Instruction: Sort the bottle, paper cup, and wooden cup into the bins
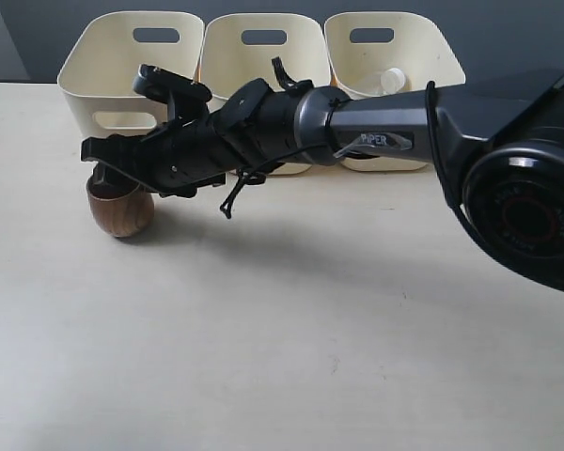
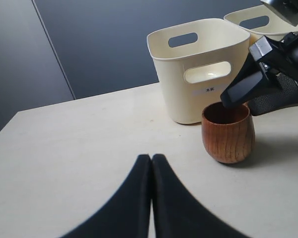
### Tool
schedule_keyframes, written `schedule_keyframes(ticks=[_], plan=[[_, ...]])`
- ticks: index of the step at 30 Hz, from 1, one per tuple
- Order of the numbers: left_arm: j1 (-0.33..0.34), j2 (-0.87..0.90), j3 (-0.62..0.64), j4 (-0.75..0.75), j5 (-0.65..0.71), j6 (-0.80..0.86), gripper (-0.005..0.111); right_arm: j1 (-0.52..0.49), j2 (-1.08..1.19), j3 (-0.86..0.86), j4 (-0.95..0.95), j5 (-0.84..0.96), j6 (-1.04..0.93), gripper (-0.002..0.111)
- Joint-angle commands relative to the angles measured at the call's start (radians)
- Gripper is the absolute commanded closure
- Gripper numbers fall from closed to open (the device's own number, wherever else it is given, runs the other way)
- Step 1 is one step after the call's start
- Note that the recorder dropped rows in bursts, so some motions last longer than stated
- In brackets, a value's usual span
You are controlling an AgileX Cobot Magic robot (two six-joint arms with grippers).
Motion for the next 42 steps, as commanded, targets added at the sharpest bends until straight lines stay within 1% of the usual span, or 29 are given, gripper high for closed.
schedule_keyframes(ticks=[1, 7, 12, 32, 34, 37, 39, 41, 42], plan=[[-0.003, -0.005, 0.001, 0.0, -0.007, -0.002, 0.107, -0.005, -0.013, -0.007, -0.004, -0.025, 0.007, 0.045], [-0.003, -0.005, 0.001, 0.0, -0.007, -0.002, 0.107, -0.005, -0.011, -0.007, -0.016, -0.028, 0.022, 0.045], [-0.003, -0.005, 0.001, 0.0, -0.007, -0.002, 0.107, -0.005, 0.038, -0.007, -0.012, -0.015, 0.03, 0.045], [-0.003, -0.005, 0.001, 0.0, -0.005, -0.002, 0.107, -0.005, 0.039, -0.007, -0.016, 0.003, 0.032, 0.045], [-0.003, -0.005, 0.001, 0.0, -0.005, -0.002, 0.107, -0.005, 0.039, -0.007, -0.016, 0.01, 0.032, 0.049], [-0.003, -0.005, 0.001, 0.0, -0.005, -0.002, 0.107, -0.005, 0.039, -0.007, -0.036, 0.021, 0.032, 0.067], [-0.003, -0.005, 0.001, 0.0, -0.005, -0.002, 0.107, -0.005, 0.039, -0.007, -0.056, 0.028, 0.032, 0.077], [-0.003, -0.005, 0.001, 0.0, -0.005, -0.002, 0.107, -0.005, 0.039, -0.007, -0.071, 0.028, 0.034, 0.08], [-0.003, -0.005, 0.001, 0.0, -0.005, -0.002, 0.107, -0.005, 0.039, -0.007, -0.076, 0.028, 0.038, 0.079]])
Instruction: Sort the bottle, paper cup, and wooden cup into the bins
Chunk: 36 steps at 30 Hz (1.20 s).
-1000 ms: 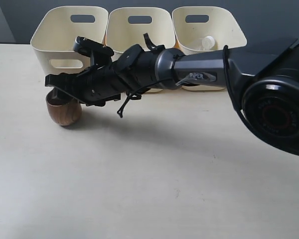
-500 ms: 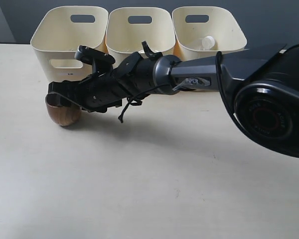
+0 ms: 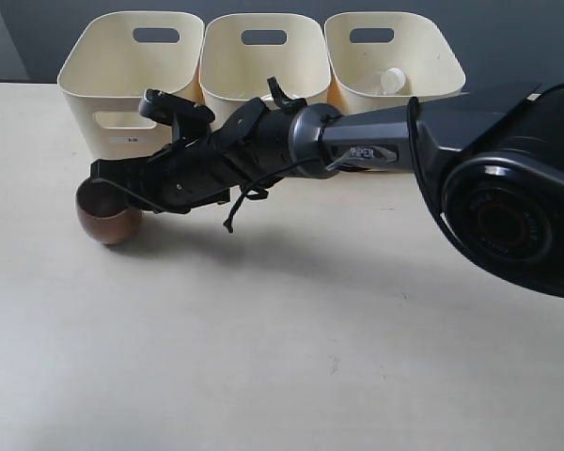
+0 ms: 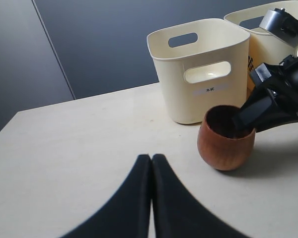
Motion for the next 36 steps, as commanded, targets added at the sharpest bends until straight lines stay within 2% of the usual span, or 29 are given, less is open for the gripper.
schedule_keyframes(ticks=[1, 7, 8, 11, 18, 26, 36], plan=[[-0.003, -0.005, 0.001, 0.0, -0.005, -0.002, 0.107, -0.005, -0.004, -0.005, -0.038, 0.015, 0.008, 0.079], [-0.003, -0.005, 0.001, 0.0, -0.005, -0.002, 0.107, -0.005, -0.004, -0.005, -0.038, 0.013, 0.012, 0.082], [-0.003, -0.005, 0.001, 0.0, -0.005, -0.002, 0.107, -0.005, -0.004, -0.005, -0.039, 0.013, 0.012, 0.086], [-0.003, -0.005, 0.001, 0.0, -0.005, -0.002, 0.107, -0.005, -0.004, -0.005, -0.046, 0.013, 0.012, 0.109], [-0.003, -0.005, 0.001, 0.0, -0.005, -0.002, 0.107, -0.005, -0.017, -0.005, -0.046, 0.022, 0.014, 0.108], [-0.003, -0.005, 0.001, 0.0, -0.005, -0.002, 0.107, -0.005, -0.147, -0.012, -0.113, -0.006, 0.014, 0.108], [-0.003, -0.005, 0.001, 0.0, -0.005, -0.002, 0.107, -0.005, -0.22, -0.012, -0.133, -0.2, 0.014, 0.108]])
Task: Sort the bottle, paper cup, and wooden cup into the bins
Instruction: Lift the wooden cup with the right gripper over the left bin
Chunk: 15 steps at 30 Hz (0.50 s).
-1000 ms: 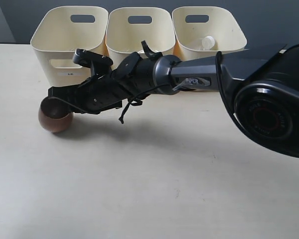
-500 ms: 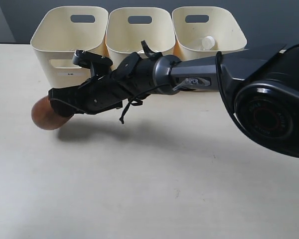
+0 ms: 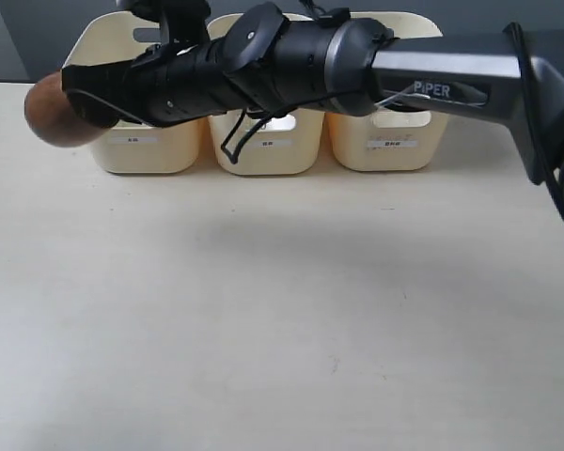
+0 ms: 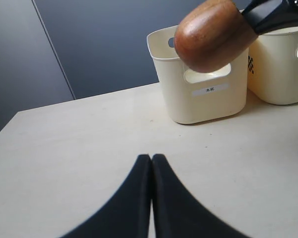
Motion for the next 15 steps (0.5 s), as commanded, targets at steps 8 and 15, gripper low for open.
schedule_keyframes(ticks=[8, 15], plan=[[-0.003, -0.005, 0.001, 0.0, -0.005, -0.002, 0.107, -0.005, -0.011, -0.007, -0.001, -0.278, -0.001, 0.108], [-0.003, -0.005, 0.001, 0.0, -0.005, -0.002, 0.107, -0.053, -0.011, -0.007, 0.009, -0.345, -0.001, 0.108]])
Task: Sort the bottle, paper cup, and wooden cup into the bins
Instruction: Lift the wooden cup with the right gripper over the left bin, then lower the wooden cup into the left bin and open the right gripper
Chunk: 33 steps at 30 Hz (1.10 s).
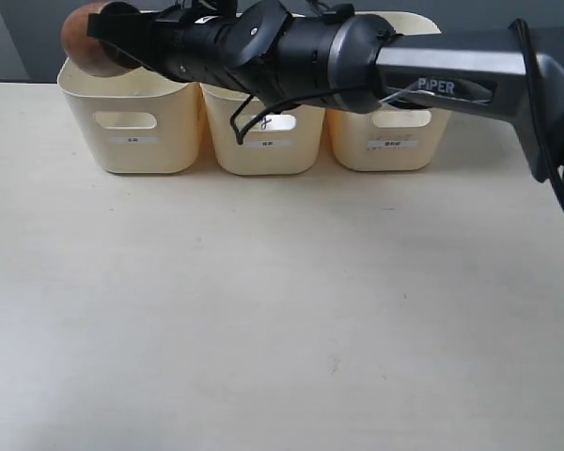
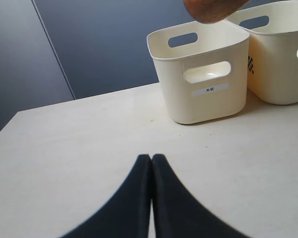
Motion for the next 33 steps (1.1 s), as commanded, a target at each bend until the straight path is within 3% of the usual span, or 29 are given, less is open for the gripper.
schedule_keyframes(ticks=[1, 14, 17, 23, 33], plan=[[-0.003, -0.005, 0.001, 0.0, -0.005, -0.002, 0.107, -0.053, -0.006, -0.007, 0.009, -0.032, -0.001, 0.108], [-0.003, -0.005, 0.001, 0.0, -0.005, -0.002, 0.107, -0.066, 0.199, -0.252, -0.024, 0.057, -0.003, 0.105], [-0.003, -0.005, 0.001, 0.0, -0.005, -0.002, 0.107, -0.069, 0.216, -0.255, -0.025, 0.052, -0.006, 0.092], [-0.003, -0.005, 0.001, 0.0, -0.005, -0.002, 0.107, -0.069, 0.218, -0.255, -0.03, 0.059, -0.006, 0.049], [-0.003, -0.005, 0.001, 0.0, -0.005, -0.002, 0.107, -0.069, 0.218, -0.255, -0.029, 0.093, -0.006, 0.054]])
